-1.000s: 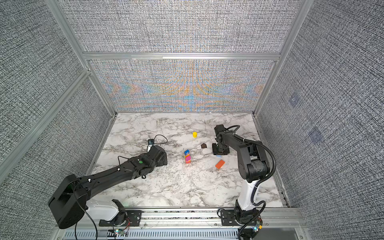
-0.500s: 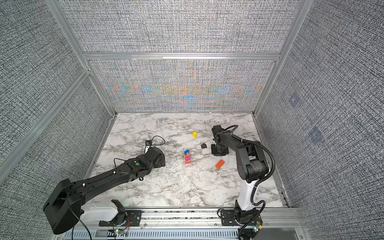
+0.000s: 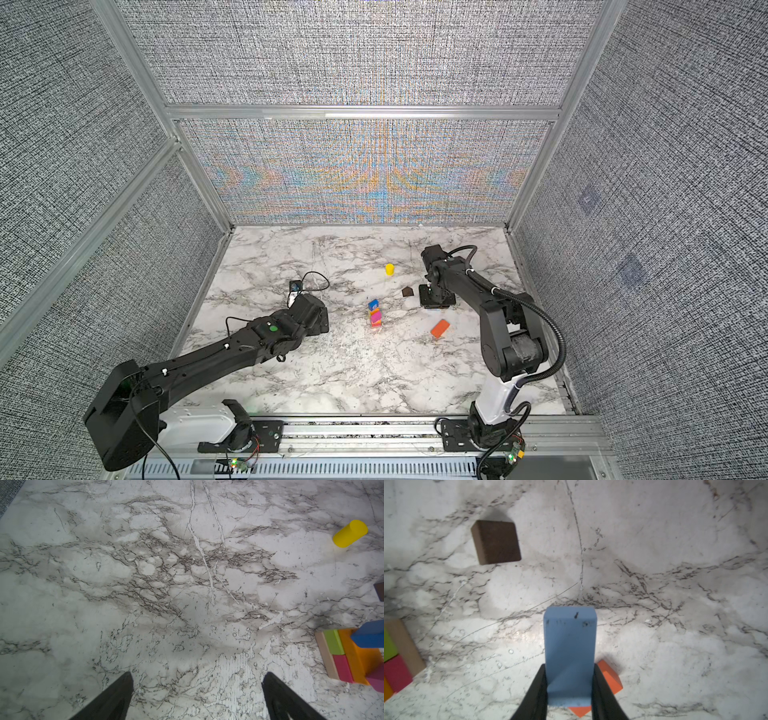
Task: Build the wood block tower
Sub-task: 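Lift the light-blue bar with the right gripper and carry it over the stack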
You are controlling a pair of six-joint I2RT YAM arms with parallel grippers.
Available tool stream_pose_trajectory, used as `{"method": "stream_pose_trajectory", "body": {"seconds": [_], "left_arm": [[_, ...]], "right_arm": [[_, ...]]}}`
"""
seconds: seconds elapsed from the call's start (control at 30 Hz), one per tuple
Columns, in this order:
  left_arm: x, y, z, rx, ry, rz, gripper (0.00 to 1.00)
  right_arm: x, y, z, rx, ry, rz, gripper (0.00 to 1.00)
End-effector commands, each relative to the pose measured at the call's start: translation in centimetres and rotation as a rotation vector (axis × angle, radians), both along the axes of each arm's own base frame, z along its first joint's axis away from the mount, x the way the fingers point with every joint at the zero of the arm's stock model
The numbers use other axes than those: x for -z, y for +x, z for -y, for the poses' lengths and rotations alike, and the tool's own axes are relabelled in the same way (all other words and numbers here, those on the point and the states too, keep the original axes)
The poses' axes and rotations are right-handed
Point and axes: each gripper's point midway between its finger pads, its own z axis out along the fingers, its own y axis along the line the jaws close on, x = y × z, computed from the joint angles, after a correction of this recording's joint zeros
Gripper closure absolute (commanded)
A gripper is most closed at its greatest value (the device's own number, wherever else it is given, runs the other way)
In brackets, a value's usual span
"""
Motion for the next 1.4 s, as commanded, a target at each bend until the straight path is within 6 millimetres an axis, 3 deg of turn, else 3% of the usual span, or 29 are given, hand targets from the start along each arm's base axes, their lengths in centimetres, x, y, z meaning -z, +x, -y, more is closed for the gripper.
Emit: {"method": "stream_pose_trajectory", "body": {"seconds": [0.0, 0.23, 0.53, 0.73, 1.03, 1.37], "left_arm": [[-0.4, 0.6, 0.3, 0.005, 0.011, 0.004, 0.01], [-0.3, 0.8, 0.6, 0.005, 0.012, -0.016, 0.01], [-0.4, 0.2, -0.7, -0.042, 0.009, -0.003, 0.01], [-0.8, -0.4, -1.5, -0.047, -0.023, 0.033, 0.01], [0.4, -0.8, -1.8, -0.049, -0.018, 0.003, 0.01], [0.3, -0.9, -2.2, -0.049, -0.018, 0.015, 0.01]], "right_arm": [[-0.8, -1.5, -0.7, -0.029, 0.005, -0.032, 0.73], [-2.9, -3.0, -2.9, -0.083, 0.034, -0.013, 0.73], [-4.5, -3.7, -6.5, -0.179, 0.087, -0.023, 0.73], [-4.9, -3.7, -8.9, -0.24, 0.072, -0.025, 0.73], [-4.6, -3.8, -12.2, -0.305, 0.044, -0.028, 0.73], [-4.9, -4.0, -14.6, -0.347, 0.036, -0.024, 0.74]]}}
